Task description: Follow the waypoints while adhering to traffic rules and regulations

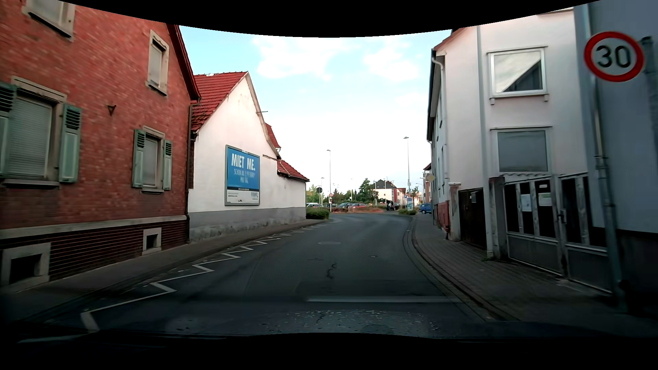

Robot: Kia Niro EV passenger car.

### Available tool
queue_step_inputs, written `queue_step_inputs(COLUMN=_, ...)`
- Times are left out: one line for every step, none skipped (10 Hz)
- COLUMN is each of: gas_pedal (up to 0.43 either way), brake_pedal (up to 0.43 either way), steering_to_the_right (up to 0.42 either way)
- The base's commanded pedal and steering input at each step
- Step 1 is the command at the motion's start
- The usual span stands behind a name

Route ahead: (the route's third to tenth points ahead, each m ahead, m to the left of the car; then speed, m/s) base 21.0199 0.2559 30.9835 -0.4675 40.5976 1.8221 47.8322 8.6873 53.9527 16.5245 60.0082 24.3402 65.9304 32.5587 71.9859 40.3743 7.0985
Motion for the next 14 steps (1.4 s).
queue_step_inputs(gas_pedal=0.02, brake_pedal=0.0, steering_to_the_right=0.008)
queue_step_inputs(gas_pedal=0.02, brake_pedal=0.0, steering_to_the_right=0.011)
queue_step_inputs(gas_pedal=0.02, brake_pedal=0.0, steering_to_the_right=0.016)
queue_step_inputs(gas_pedal=0.02, brake_pedal=0.0, steering_to_the_right=0.025)
queue_step_inputs(gas_pedal=0.02, brake_pedal=0.0, steering_to_the_right=0.032)
queue_step_inputs(gas_pedal=0.02, brake_pedal=0.0, steering_to_the_right=0.04)
queue_step_inputs(gas_pedal=0.02, brake_pedal=0.0, steering_to_the_right=0.044)
queue_step_inputs(gas_pedal=0.02, brake_pedal=0.0, steering_to_the_right=0.046)
queue_step_inputs(gas_pedal=0.02, brake_pedal=0.0, steering_to_the_right=0.051)
queue_step_inputs(gas_pedal=0.02, brake_pedal=0.0, steering_to_the_right=0.057)
queue_step_inputs(gas_pedal=0.02, brake_pedal=0.0, steering_to_the_right=0.059)
queue_step_inputs(gas_pedal=0.02, brake_pedal=0.0, steering_to_the_right=0.061)
queue_step_inputs(gas_pedal=0.02, brake_pedal=0.0, steering_to_the_right=0.065)
queue_step_inputs(gas_pedal=0.02, brake_pedal=0.0, steering_to_the_right=0.073)
